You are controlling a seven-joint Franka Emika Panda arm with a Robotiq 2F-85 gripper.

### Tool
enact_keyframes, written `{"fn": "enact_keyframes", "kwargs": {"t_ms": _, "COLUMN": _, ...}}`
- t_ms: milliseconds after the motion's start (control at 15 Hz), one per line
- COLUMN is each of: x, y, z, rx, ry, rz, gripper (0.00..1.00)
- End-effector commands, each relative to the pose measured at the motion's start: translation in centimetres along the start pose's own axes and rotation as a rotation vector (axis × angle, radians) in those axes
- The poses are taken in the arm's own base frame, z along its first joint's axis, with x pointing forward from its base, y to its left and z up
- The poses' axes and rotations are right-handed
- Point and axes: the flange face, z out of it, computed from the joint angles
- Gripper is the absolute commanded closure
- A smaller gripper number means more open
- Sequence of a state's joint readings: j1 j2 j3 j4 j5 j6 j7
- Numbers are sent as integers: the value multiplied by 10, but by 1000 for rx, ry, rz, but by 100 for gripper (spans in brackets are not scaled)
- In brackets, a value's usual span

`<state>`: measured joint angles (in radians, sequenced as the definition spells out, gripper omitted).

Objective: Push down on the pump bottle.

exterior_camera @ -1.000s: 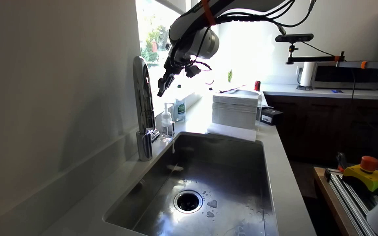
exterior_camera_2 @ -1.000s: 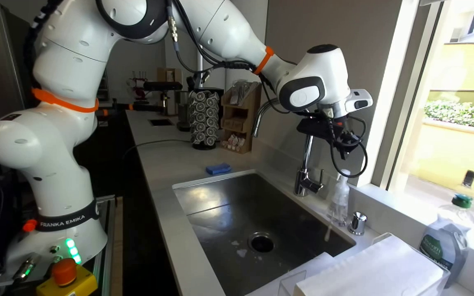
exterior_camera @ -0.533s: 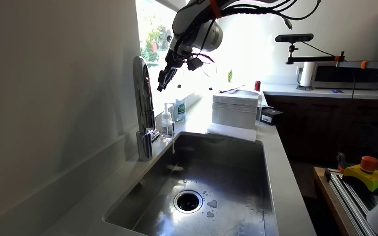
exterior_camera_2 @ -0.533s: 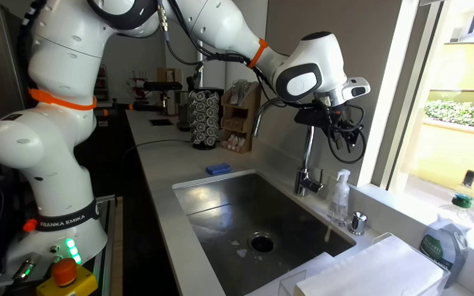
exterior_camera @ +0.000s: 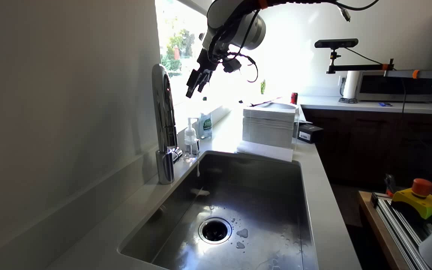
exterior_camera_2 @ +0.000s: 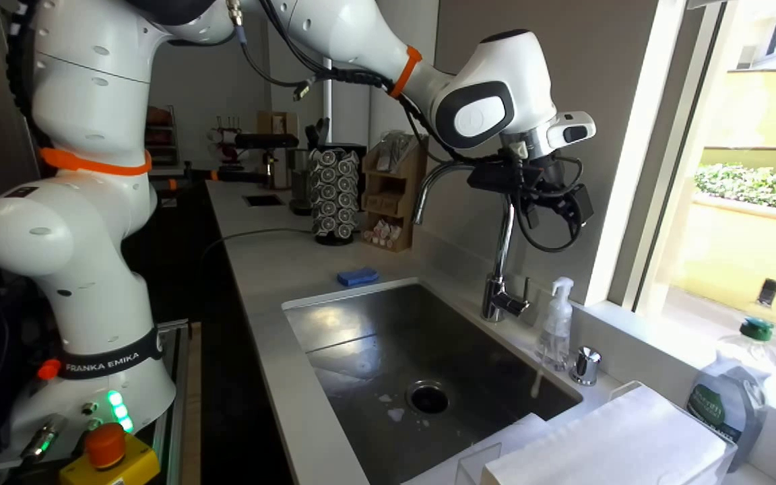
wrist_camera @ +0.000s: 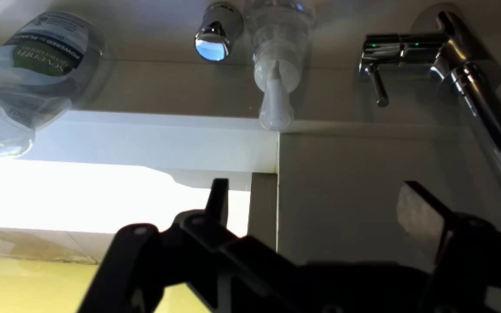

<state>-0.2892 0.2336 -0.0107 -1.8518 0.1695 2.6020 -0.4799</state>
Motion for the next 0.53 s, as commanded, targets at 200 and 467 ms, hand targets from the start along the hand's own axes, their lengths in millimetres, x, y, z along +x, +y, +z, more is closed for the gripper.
{"fn": "enact_keyframes", "kwargs": {"t_ms": 200, "x": -36, "y": -2, "z": -41, "rx": 10, "ry": -76, "rz": 75, "gripper": 0}}
{"fn": "enact_keyframes", "kwargs": {"t_ms": 467, "x": -59, "y": 1, "z": -58, "rx": 17, "ry": -120, "rz": 98, "gripper": 0}}
